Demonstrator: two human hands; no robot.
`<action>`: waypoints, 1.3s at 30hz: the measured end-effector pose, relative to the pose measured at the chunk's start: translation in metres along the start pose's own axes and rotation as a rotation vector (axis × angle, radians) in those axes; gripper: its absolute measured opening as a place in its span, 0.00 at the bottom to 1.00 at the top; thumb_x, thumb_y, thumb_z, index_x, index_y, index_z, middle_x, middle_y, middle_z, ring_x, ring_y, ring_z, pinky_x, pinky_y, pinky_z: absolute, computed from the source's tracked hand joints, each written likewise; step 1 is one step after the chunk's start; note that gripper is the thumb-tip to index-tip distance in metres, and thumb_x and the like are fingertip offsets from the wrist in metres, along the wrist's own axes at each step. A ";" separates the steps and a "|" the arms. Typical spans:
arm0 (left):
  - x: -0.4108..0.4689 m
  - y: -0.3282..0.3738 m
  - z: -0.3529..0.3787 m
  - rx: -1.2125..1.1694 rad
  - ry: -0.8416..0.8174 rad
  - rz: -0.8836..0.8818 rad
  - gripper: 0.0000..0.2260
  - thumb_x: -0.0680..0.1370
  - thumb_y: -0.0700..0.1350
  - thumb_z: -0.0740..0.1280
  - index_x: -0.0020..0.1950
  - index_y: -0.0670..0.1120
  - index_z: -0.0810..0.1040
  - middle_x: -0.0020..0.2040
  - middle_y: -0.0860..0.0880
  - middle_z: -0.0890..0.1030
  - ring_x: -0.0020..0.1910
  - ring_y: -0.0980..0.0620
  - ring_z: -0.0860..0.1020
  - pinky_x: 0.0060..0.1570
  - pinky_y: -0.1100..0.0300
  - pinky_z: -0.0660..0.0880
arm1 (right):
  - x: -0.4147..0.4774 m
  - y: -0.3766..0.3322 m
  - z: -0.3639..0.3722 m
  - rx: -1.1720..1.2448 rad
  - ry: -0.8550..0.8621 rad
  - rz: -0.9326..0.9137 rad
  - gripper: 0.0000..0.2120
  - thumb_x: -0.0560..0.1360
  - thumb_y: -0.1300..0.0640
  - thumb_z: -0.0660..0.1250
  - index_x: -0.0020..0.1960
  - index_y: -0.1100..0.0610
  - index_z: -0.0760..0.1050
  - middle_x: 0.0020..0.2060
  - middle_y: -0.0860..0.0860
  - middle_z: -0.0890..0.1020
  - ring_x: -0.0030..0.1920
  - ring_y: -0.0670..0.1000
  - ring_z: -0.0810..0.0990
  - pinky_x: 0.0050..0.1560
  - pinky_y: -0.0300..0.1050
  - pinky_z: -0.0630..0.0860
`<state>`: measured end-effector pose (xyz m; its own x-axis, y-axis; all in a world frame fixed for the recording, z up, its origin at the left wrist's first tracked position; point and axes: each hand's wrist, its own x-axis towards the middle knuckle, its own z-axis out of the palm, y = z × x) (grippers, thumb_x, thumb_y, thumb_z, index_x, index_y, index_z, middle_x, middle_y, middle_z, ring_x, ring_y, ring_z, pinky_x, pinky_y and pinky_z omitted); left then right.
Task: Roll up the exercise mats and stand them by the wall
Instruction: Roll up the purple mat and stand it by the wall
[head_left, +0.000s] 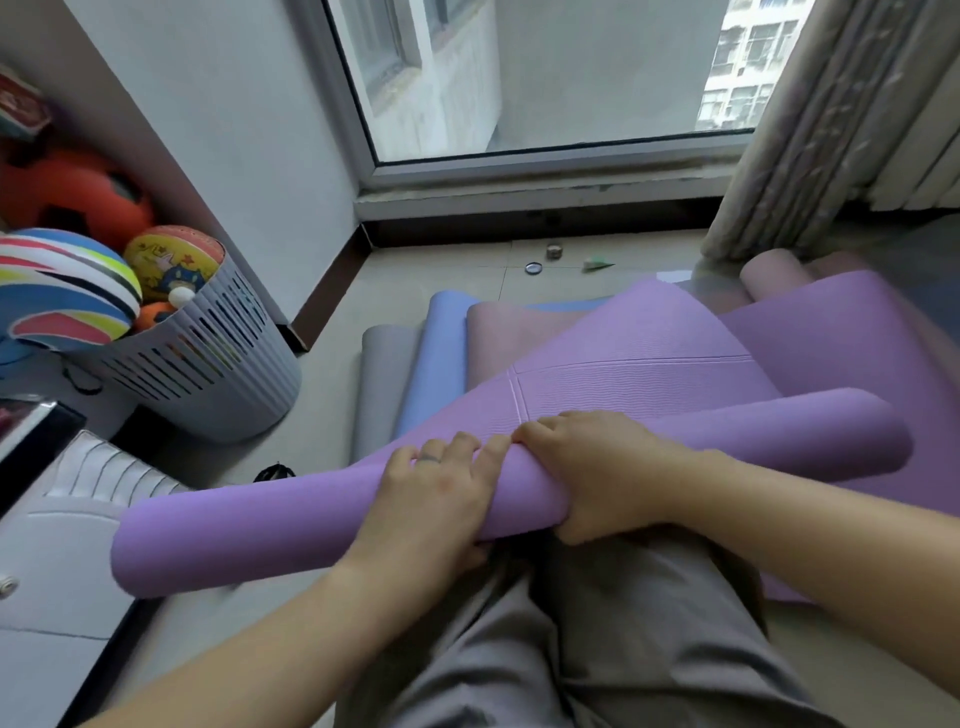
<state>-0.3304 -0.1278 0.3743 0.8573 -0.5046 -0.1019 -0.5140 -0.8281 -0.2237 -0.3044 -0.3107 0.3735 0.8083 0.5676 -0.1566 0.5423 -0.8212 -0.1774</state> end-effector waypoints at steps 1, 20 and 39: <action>0.003 -0.001 -0.002 -0.007 -0.021 0.003 0.43 0.63 0.56 0.75 0.73 0.49 0.57 0.59 0.47 0.74 0.53 0.44 0.77 0.51 0.51 0.73 | 0.003 0.002 -0.003 0.024 -0.041 0.000 0.29 0.62 0.46 0.72 0.59 0.53 0.68 0.50 0.49 0.78 0.48 0.54 0.77 0.47 0.49 0.75; -0.023 0.007 -0.015 -0.109 0.008 0.174 0.35 0.71 0.56 0.67 0.74 0.52 0.55 0.62 0.49 0.70 0.58 0.46 0.72 0.54 0.54 0.67 | -0.036 -0.020 -0.008 0.038 -0.137 -0.062 0.26 0.63 0.41 0.69 0.56 0.51 0.66 0.51 0.46 0.75 0.50 0.50 0.76 0.49 0.47 0.74; 0.010 -0.009 -0.014 -0.217 -0.026 0.095 0.33 0.68 0.59 0.68 0.70 0.54 0.64 0.58 0.52 0.75 0.56 0.48 0.75 0.53 0.55 0.72 | -0.016 -0.008 -0.009 -0.106 -0.016 -0.005 0.36 0.62 0.40 0.73 0.64 0.55 0.66 0.53 0.51 0.77 0.52 0.54 0.76 0.50 0.50 0.75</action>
<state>-0.3174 -0.1288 0.3886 0.8036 -0.5790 -0.1379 -0.5844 -0.8114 0.0014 -0.3194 -0.3142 0.3863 0.8023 0.5718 -0.1715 0.5682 -0.8195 -0.0745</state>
